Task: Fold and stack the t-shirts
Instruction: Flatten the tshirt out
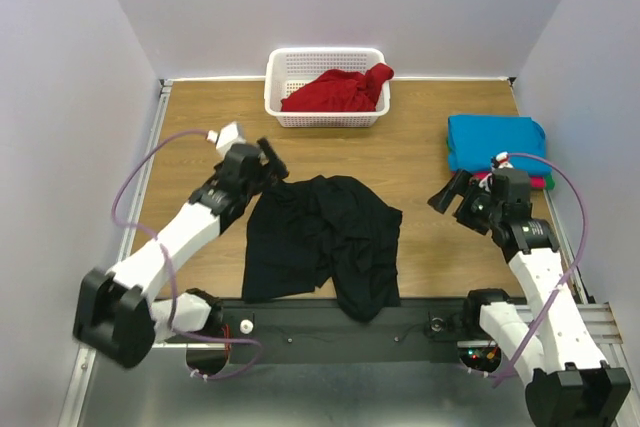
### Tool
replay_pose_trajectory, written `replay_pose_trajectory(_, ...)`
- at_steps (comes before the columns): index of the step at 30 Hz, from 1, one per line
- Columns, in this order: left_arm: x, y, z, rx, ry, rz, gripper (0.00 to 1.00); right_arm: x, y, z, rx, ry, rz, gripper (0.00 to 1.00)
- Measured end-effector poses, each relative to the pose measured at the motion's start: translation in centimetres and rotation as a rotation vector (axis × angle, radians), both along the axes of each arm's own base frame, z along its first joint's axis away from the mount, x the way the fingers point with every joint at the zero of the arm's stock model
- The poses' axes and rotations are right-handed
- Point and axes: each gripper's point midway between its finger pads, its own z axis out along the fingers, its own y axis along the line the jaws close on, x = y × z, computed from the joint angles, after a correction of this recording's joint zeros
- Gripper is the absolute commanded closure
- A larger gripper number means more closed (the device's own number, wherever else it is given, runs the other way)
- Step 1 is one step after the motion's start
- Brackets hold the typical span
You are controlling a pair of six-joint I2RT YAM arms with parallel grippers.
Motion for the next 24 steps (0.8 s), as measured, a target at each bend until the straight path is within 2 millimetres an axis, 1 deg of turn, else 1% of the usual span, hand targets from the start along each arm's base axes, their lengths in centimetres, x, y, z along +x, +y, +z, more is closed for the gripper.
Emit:
replay_pose_trajectory(1,-1.7,0.6,-0.7,-0.028,0.001,0.008,0.02,-0.1,0.5,-0.1,0.004,0.002,0.023,0.0)
replay_pose_trajectory(2,-2.9,0.9,-0.7,-0.059,-0.012,0.01,0.01,-0.4,1.3,-0.1,0.009,0.002,0.055,0.0)
replay_pose_trajectory(4,-4.6,1.3,-0.7,-0.119,-0.039,0.01,0.01,-0.9,3.4,-0.7,0.019,0.013,0.139,0.0)
replay_pose_trajectory(6,-5.9,1.1,-1.4,-0.166,-0.038,-0.008,0.01,-1.7,5.5,-1.9,0.021,0.046,0.214,0.0)
replay_pose_trajectory(8,-6.9,0.5,-2.7,-0.2,-0.013,-0.03,0.01,-2.8,8.3,-3.7,0.007,0.092,0.302,0.0)
replay_pose_trajectory(9,-7.3,-0.1,-3.7,-0.216,0.005,-0.049,0.01,-3.6,9.9,-5.1,-0.018,0.132,0.349,0.0)
replay_pose_trajectory(11,-8.2,-0.6,-6.0,-0.222,0.063,-0.072,0.01,-5.1,11.7,-7.2,-0.06,0.199,0.409,0.0)
replay_pose_trajectory(13,-8.9,-1.1,-8.1,-0.218,0.124,-0.091,0.01,-5.3,12.6,-8.5,-0.086,0.233,0.417,0.0)
replay_pose_trajectory(14,-9.2,-1.3,-9.3,-0.209,0.163,-0.1,0.02,-5.1,12.7,-9.2,-0.096,0.249,0.406,0.0)
replay_pose_trajectory(17,-9.1,-2.0,-11.5,-0.196,0.225,-0.118,0.02,-4.2,12.5,-10.8,-0.126,0.281,0.353,0.0)
replay_pose_trajectory(18,-9.1,-2.2,-11.8,-0.196,0.234,-0.126,0.02,-3.8,12.3,-11.4,-0.145,0.294,0.329,0.0)
replay_pose_trajectory(19,-8.6,-2.7,-11.9,-0.204,0.227,-0.14,0.02,-3.4,12.2,-11.7,-0.158,0.3,0.31,0.0)
replay_pose_trajectory(22,-7.7,-3.4,-12.0,-0.205,0.22,-0.162,0.02,-1.6,12.5,-11.9,-0.191,0.296,0.26,0.0)
replay_pose_trajectory(23,-7.3,-3.7,-12.0,-0.202,0.217,-0.167,0.02,-0.7,12.6,-12.1,-0.212,0.293,0.239,0.02)
replay_pose_trajectory(24,-6.7,-4.1,-11.9,-0.202,0.211,-0.176,0.02,0.0,12.8,-12.2,-0.223,0.297,0.223,0.08)
